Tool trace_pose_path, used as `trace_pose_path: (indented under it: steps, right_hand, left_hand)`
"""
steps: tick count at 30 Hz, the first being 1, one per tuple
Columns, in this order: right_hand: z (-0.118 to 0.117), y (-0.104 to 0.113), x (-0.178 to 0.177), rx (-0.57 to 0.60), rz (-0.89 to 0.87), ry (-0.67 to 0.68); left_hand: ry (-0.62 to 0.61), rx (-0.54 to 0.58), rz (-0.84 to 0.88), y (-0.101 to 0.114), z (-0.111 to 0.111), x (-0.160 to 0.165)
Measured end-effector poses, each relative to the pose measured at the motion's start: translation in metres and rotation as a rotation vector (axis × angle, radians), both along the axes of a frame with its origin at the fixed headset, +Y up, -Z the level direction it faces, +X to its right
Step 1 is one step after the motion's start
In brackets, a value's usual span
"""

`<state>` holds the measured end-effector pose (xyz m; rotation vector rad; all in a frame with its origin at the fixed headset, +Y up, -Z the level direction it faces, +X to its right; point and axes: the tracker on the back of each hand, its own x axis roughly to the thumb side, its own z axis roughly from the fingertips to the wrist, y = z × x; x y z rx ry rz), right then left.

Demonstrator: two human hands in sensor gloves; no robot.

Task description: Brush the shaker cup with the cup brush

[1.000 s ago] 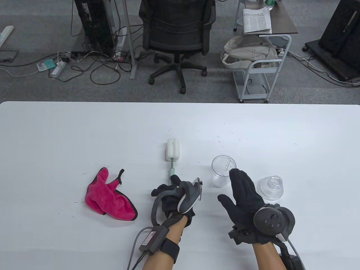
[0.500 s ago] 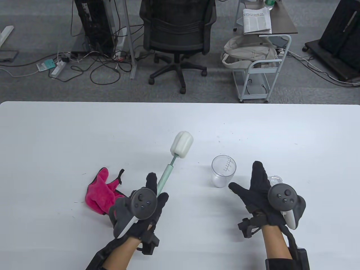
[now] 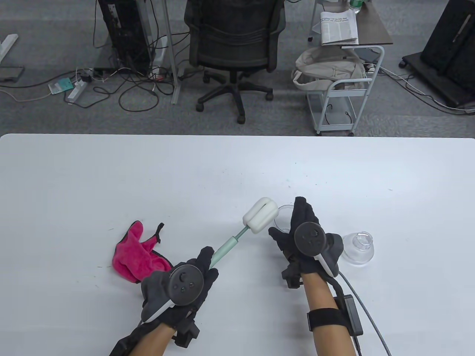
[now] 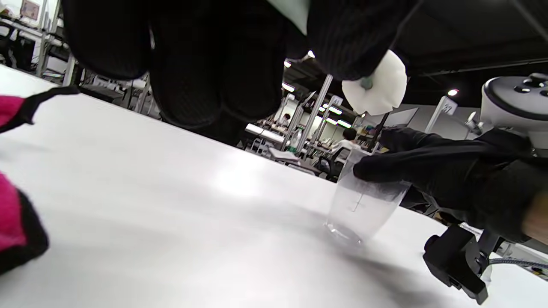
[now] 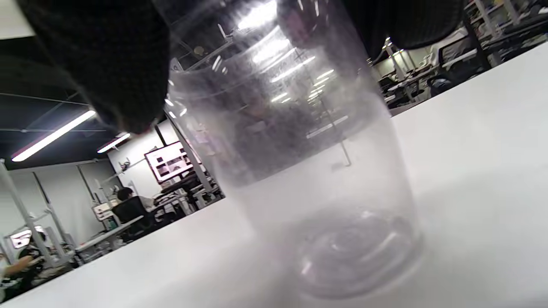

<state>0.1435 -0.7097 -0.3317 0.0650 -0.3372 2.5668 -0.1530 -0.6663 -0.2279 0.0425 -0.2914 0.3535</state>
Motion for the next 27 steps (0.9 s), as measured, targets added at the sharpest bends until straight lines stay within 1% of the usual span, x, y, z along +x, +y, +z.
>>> trace_pose_path:
  steps: [2, 3, 4, 5, 6, 8, 9, 10, 11, 13, 14, 16, 17, 18, 20, 21, 22, 23, 24, 25, 26, 27]
  right_hand:
    - [0.007, 0.011, 0.003, 0.048, -0.005, 0.087]
    - [0.016, 0.023, 0.006, 0.112, 0.004, 0.127]
    - [0.019, 0.027, 0.007, 0.131, 0.017, 0.141]
    - [0.027, 0.035, 0.009, 0.165, 0.071, 0.174]
    - [0.035, 0.041, 0.012, 0.204, 0.139, 0.198]
    - [0.046, 0.045, 0.019, 0.280, 0.229, 0.236]
    - [0.052, 0.046, 0.023, 0.323, 0.229, 0.243]
    - [0.055, 0.047, 0.023, 0.328, 0.233, 0.273]
    - [0.059, 0.050, 0.022, 0.318, 0.282, 0.279]
    - [0.068, 0.052, 0.013, 0.380, 0.467, 0.307]
    - [0.074, 0.051, 0.002, 0.403, 0.632, 0.323]
    - [0.085, 0.047, -0.020, 0.396, 0.823, 0.384]
    - [0.092, 0.047, -0.032, 0.380, 0.873, 0.428]
    - [0.098, 0.048, -0.042, 0.380, 0.855, 0.483]
    - [0.114, 0.053, -0.066, 0.364, 0.728, 0.580]
    - [0.120, 0.053, -0.074, 0.403, 0.864, 0.510]
    - [0.121, 0.054, -0.073, 0.492, 0.950, 0.463]
    - [0.120, 0.054, -0.071, 0.562, 0.961, 0.454]
    - [0.117, 0.052, -0.064, 0.587, 0.854, 0.458]
    - [0.112, 0.051, -0.057, 0.572, 0.761, 0.474]
    - [0.104, 0.052, -0.041, 0.546, 0.629, 0.469]
    - [0.101, 0.053, -0.037, 0.547, 0.593, 0.472]
  left_hand:
    - [-0.010, 0.065, 0.003, 0.004, 0.003, 0.000]
    - [-0.065, 0.099, -0.003, 0.006, 0.005, 0.001]
    - [-0.120, 0.115, -0.013, 0.007, 0.006, 0.004]
    - [-0.191, 0.113, -0.048, 0.007, 0.007, 0.008]
    - [-0.156, 0.108, -0.080, 0.007, 0.011, 0.011]
    - [-0.148, 0.110, -0.118, 0.009, 0.014, 0.016]
    - [-0.131, 0.095, -0.147, 0.009, 0.017, 0.019]
    - [-0.115, 0.089, -0.207, 0.009, 0.019, 0.021]
    - [-0.129, 0.097, -0.205, 0.009, 0.018, 0.023]
    - [-0.161, 0.051, -0.209, 0.007, 0.018, 0.026]
    - [-0.163, 0.049, -0.225, 0.006, 0.018, 0.027]
    - [-0.168, 0.038, -0.276, 0.003, 0.018, 0.029]
    - [-0.175, 0.041, -0.283, 0.002, 0.018, 0.030]
    - [-0.190, 0.050, -0.288, -0.001, 0.018, 0.034]
    - [-0.208, 0.046, -0.317, -0.009, 0.018, 0.040]
    - [-0.200, 0.079, -0.333, -0.010, 0.019, 0.038]
    - [-0.212, 0.104, -0.300, -0.009, 0.019, 0.035]
    - [-0.232, 0.115, -0.239, -0.008, 0.018, 0.032]
    - [-0.252, 0.101, -0.189, -0.006, 0.017, 0.029]
    - [-0.266, 0.106, -0.152, -0.004, 0.017, 0.028]
    - [-0.272, 0.134, -0.145, -0.001, 0.017, 0.026]
    - [-0.275, 0.152, -0.154, 0.001, 0.017, 0.026]
